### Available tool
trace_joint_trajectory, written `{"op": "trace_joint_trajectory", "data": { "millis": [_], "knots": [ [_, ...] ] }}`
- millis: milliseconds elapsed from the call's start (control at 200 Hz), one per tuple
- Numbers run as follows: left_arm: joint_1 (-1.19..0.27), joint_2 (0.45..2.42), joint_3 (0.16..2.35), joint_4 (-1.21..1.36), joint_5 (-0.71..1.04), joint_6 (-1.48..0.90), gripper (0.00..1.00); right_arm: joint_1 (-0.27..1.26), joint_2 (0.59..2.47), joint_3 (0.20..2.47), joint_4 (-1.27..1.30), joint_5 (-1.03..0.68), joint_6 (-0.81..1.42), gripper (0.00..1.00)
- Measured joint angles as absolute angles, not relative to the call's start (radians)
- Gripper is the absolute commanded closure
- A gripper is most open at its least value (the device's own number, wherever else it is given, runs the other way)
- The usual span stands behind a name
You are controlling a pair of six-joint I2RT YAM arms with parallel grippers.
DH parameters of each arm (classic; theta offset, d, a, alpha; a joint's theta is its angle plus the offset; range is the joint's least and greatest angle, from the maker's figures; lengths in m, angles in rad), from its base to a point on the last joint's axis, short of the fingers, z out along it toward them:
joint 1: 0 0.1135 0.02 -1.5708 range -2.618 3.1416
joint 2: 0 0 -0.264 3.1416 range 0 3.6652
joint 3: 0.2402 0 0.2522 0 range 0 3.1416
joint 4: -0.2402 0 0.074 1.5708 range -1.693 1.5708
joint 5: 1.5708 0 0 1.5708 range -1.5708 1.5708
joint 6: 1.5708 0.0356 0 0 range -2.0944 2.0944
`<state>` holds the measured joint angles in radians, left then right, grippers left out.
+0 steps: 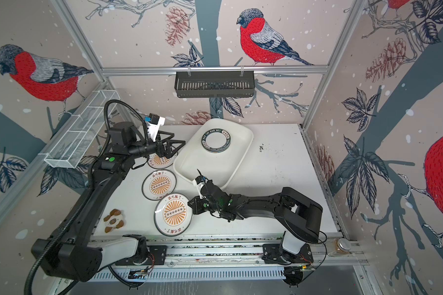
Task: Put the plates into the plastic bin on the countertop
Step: 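Grip the orange-sunburst plate rim and tilt it upright with the right gripper, then carry the upright orange-sunburst plate over the bin with the right gripper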
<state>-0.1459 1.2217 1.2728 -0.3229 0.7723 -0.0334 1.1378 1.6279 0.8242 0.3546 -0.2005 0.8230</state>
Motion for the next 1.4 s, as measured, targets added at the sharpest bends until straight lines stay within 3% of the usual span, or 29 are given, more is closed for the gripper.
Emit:
{"op": "trace_joint_trajectory", "data": {
  "millis": [435, 836, 1161, 1401],
  "knots": [
    [-0.142, 1.216, 1.331, -0.394, 0.692, 0.035, 0.03, 1.003, 1.540, 0.887, 0.285, -0.286, 0.801, 0.99],
    [-0.141, 1.213, 1.338, -0.451, 0.651, 0.107, 0.03, 0.732, 1.515, 0.982, 0.208, -0.433, 0.756, 0.99],
    [-0.141, 1.203, 1.269, -0.466, 0.654, 0.117, 0.03, 0.518, 1.657, 1.139, 0.120, -0.526, 0.675, 0.99],
    [-0.140, 1.214, 1.245, -0.484, 0.667, 0.139, 0.03, 0.475, 1.812, 1.243, 0.073, -0.562, 0.625, 0.99]
  ]
}}
